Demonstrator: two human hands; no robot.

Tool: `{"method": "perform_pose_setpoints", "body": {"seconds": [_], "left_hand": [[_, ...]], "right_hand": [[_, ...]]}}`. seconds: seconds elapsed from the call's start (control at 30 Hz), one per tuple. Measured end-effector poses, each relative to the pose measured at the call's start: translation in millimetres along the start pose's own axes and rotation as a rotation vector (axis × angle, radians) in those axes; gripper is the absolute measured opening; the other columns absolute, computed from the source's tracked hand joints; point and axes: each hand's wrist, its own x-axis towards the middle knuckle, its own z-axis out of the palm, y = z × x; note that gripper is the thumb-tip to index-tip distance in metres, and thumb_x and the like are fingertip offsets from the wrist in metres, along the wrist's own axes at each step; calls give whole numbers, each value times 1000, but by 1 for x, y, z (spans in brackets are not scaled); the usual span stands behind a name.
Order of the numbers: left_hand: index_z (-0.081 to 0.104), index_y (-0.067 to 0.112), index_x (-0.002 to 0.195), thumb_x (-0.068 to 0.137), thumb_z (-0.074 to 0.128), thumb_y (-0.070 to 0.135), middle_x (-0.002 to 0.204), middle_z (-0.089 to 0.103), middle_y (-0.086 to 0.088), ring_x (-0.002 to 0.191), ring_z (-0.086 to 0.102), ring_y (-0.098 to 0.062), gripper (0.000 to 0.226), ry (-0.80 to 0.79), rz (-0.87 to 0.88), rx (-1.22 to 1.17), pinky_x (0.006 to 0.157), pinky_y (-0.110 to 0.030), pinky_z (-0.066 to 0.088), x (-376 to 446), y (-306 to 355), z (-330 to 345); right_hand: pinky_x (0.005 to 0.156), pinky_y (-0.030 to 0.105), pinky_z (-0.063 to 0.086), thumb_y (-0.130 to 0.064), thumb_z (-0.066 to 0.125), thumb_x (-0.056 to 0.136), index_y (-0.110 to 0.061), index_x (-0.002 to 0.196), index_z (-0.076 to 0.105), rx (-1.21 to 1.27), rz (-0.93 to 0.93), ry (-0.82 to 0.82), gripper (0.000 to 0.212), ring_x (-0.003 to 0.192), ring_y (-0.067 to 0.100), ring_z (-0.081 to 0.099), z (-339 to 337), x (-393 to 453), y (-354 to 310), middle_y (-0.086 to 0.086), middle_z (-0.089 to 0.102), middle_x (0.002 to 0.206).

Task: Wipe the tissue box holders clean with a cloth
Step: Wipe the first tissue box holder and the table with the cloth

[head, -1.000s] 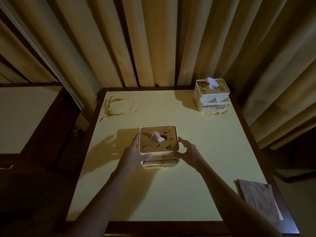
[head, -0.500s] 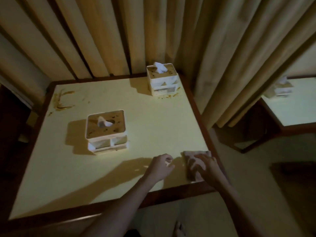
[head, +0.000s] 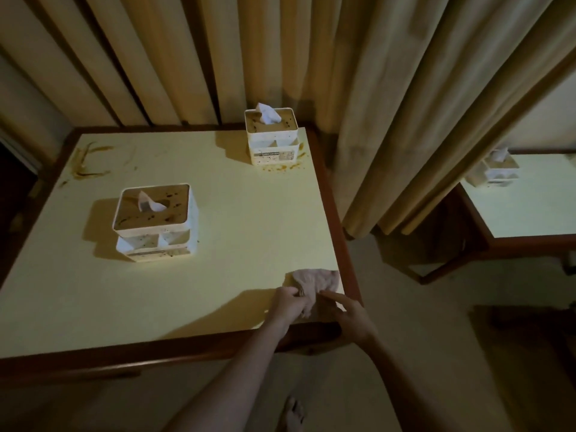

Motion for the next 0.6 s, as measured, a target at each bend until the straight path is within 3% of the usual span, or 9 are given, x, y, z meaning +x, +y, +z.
{"method": "perform_pose_setpoints", "body": {"seconds": [0.13, 0.23, 0.33, 0.43, 0.6], "left_hand": [[65, 5, 98, 97, 49, 22, 85, 61, 0, 70, 55, -9, 22, 166, 53, -240, 54, -12, 42, -6, -8, -31], [68, 7, 90, 95, 51, 21, 91, 67, -7, 81, 61, -21, 22, 262, 72, -612, 66, -31, 46, -17, -21, -75], [63, 9, 85, 95, 47, 15, 82, 63, -5, 79, 57, -21, 19, 350, 127, -824, 68, -34, 45, -34, -33, -127], [58, 12, 80, 96, 42, 9, 74, 61, 1, 75, 55, -16, 22, 443, 251, -946, 67, -32, 43, -52, -37, -183], [62, 14, 96, 91, 52, 22, 102, 62, -4, 95, 58, -19, 14, 512, 421, -928, 76, -37, 46, -63, -45, -275]], "right_hand": [[95, 21, 44, -8, 42, 97, -29, 124, 60, -12, -77, -18, 39, 119, 8, 52, 9, 8, -12, -10, 57, 129], [101, 32, 45, -7, 44, 96, -26, 126, 59, -5, -91, -66, 39, 124, 16, 51, 26, 21, -40, -3, 57, 133], [96, 18, 40, -6, 45, 97, -22, 129, 57, -37, -110, -152, 38, 126, 13, 49, 52, 39, -80, -3, 54, 136], [89, 12, 34, -9, 47, 97, -23, 126, 60, -36, -204, -164, 35, 118, 5, 48, 80, 60, -132, -6, 55, 134], [81, 10, 34, -15, 55, 94, -18, 118, 64, -7, -325, -11, 26, 110, 13, 56, 115, 103, -225, -2, 63, 122]]}}
